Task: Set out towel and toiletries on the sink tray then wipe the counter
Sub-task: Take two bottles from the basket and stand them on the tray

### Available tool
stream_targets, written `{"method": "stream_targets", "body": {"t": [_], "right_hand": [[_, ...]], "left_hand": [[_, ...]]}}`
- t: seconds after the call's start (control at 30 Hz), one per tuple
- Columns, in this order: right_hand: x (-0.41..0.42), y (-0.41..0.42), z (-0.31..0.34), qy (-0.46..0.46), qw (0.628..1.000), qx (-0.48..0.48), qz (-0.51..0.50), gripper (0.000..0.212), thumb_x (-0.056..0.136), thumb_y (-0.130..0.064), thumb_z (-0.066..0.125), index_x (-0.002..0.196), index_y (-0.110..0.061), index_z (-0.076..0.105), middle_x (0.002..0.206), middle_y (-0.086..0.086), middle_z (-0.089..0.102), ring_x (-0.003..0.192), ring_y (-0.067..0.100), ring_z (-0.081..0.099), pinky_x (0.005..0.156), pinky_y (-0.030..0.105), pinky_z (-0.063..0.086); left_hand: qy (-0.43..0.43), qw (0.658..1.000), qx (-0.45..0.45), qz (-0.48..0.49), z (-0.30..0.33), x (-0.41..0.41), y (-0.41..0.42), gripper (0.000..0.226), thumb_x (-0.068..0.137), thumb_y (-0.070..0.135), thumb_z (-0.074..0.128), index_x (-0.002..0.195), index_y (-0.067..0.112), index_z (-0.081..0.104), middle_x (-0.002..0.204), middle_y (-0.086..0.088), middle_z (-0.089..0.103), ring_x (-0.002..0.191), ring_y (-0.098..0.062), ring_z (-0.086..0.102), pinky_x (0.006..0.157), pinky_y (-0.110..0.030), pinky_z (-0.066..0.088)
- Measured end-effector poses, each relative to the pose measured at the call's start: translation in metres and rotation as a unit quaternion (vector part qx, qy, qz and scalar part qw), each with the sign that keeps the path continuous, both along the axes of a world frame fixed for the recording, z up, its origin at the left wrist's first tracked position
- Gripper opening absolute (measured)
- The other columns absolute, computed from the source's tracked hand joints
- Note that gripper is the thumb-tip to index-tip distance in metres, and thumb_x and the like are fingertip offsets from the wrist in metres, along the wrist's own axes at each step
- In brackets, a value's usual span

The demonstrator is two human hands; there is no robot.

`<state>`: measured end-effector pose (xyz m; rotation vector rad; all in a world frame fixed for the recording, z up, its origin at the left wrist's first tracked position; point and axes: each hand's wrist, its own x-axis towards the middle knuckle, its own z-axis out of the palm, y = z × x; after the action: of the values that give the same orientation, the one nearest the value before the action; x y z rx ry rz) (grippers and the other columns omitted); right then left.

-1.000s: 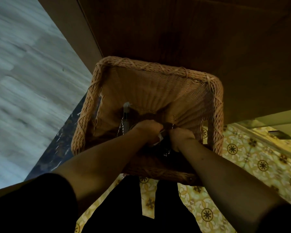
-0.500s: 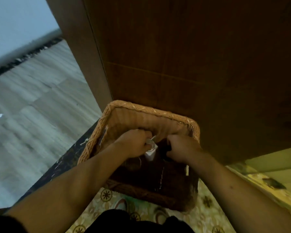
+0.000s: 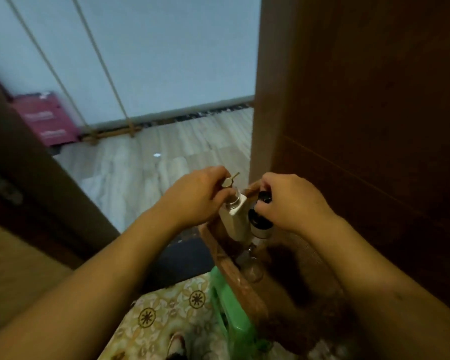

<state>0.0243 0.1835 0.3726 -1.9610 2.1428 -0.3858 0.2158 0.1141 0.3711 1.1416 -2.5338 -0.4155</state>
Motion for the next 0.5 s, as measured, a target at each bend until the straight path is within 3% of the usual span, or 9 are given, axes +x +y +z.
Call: {"method": "stream_targets", "body": {"t": [0.17, 0.33, 0.5], "right_hand": [[0.082, -0.02, 0.041, -0.026, 0.992, -0.047, 0.115, 0.018, 0.085, -0.036, 0.072, 0.092, -0.029, 0.057, 0.082, -0.005, 0.06, 0.074, 0.014, 0.06, 0.066, 0.035, 0.057], [0.187, -0.03, 0.049, -0.05, 0.969, -0.051, 0.236, 0.02, 0.083, -0.038, 0.073, 0.093, -0.031, 0.057, 0.081, -0.007, 0.06, 0.073, 0.01, 0.059, 0.065, 0.029, 0.054], [0.318, -0.021, 0.038, -0.036, 0.933, -0.017, 0.358, 0.025, 0.084, -0.038, 0.074, 0.082, -0.036, 0.049, 0.079, -0.01, 0.056, 0.071, 0.006, 0.055, 0.063, 0.024, 0.048]], "left_hand": [[0.023, 0.99, -0.015, 0.136, 0.045, 0.099, 0.032, 0.022, 0.095, 0.042, 0.057, 0.109, 0.025, 0.061, 0.095, 0.005, 0.066, 0.084, -0.011, 0.063, 0.077, -0.033, 0.057], [0.035, 0.961, -0.021, 0.272, 0.056, 0.218, 0.075, 0.016, 0.091, 0.044, 0.059, 0.102, 0.033, 0.061, 0.088, 0.01, 0.066, 0.077, -0.005, 0.064, 0.066, -0.025, 0.053], [0.028, 0.925, -0.025, 0.377, 0.044, 0.346, 0.141, 0.011, 0.092, 0.043, 0.062, 0.095, 0.033, 0.062, 0.08, 0.012, 0.065, 0.071, -0.005, 0.061, 0.063, -0.037, 0.054]]}}
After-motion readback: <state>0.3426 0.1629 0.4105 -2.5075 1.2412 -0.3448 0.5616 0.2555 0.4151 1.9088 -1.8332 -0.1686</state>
